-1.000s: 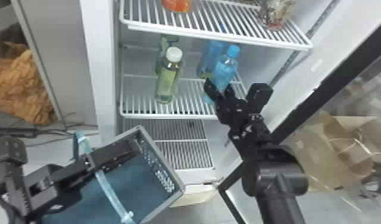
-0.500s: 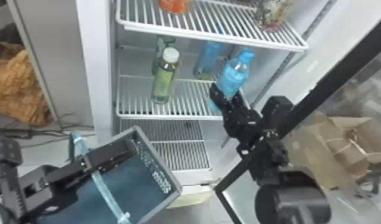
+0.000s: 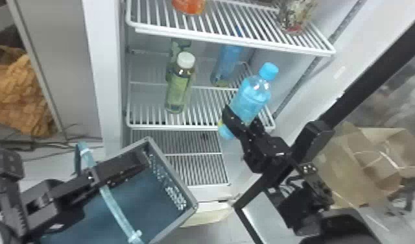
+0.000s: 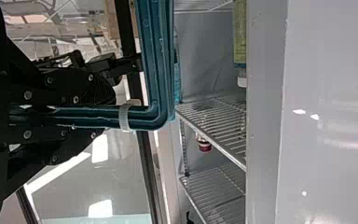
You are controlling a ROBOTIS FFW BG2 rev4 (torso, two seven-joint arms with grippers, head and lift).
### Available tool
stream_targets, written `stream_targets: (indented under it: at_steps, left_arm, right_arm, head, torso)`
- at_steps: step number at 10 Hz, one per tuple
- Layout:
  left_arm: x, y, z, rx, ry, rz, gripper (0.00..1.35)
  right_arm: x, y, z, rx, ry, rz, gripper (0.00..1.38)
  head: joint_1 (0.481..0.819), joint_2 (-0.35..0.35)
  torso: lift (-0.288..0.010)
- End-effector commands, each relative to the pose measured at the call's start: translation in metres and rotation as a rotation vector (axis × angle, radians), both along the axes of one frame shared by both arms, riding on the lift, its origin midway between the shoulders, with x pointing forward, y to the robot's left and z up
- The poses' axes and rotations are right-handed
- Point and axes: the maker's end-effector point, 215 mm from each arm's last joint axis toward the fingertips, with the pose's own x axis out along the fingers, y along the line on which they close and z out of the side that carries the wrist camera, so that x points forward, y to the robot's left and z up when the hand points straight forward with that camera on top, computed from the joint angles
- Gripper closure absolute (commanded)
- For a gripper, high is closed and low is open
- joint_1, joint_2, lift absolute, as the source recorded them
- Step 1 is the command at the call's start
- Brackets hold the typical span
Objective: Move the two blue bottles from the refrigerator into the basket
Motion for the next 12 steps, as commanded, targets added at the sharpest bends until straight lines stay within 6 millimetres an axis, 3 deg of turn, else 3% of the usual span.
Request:
stream_targets:
  at_steps: [1, 5, 9, 12]
  left_arm:
    - [0.000, -0.001, -0.001, 0.000, 0.003, 0.000, 1.19]
    - [0.004, -0.002, 0.000, -0.001, -0.002, 0.000, 1.19]
    - [0.006, -0.005, 0.001, -0.007, -0.002, -0.007, 1.19]
    - [0.006, -0.005, 0.001, -0.008, -0.002, -0.009, 1.19]
  right_arm:
    - [-0.013, 0.020, 0.005, 0.036, 0.018, 0.046, 1.25]
    - [-0.052, 0.086, 0.001, 0.146, 0.143, 0.271, 1.25]
    - [-0.083, 0.130, 0.004, 0.261, 0.243, 0.465, 1.25]
    - [-0.113, 0.157, -0.011, 0.313, 0.358, 0.566, 1.25]
  head:
    - [0.695, -0.309]
    - [0.695, -0.234]
    - [0.695, -0.156]
    - [0.695, -0.115]
  torso:
    - [-0.216]
    - [-0.216]
    - [-0.216]
    - [-0.216]
